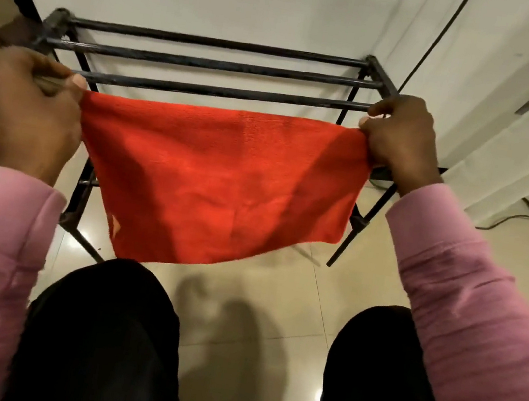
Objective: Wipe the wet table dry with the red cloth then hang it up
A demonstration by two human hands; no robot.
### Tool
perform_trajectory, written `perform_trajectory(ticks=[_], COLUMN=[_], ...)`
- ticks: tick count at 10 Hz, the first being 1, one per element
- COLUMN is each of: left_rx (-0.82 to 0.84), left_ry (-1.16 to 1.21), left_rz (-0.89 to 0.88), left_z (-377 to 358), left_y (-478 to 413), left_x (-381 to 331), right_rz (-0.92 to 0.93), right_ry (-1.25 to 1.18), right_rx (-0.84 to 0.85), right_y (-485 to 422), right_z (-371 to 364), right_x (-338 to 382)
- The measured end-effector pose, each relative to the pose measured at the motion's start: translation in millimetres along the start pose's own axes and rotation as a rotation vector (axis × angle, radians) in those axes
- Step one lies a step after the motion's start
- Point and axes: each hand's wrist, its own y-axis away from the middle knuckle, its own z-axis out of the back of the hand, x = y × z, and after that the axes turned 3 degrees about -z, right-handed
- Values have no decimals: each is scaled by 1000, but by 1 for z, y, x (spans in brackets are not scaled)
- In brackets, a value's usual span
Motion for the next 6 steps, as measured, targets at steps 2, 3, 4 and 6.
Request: perform_trajectory(ticks=[2, 3, 4, 6], left_rx=[261, 452, 515, 705], left_ry=[-259, -338, -418, -422], left_rz=[-243, -336, -417, -354], left_z=[14, 24, 25, 24], left_y=[13, 25, 17, -1], left_x=[-22, -28, -33, -46], right_rz=[232, 275, 279, 333], right_ry=[237, 299, 293, 167], right_rx=[68, 60, 3, 33], right_y=[17, 23, 23, 14], right_z=[5, 2, -3, -7], right_x=[-6, -11, -16, -27])
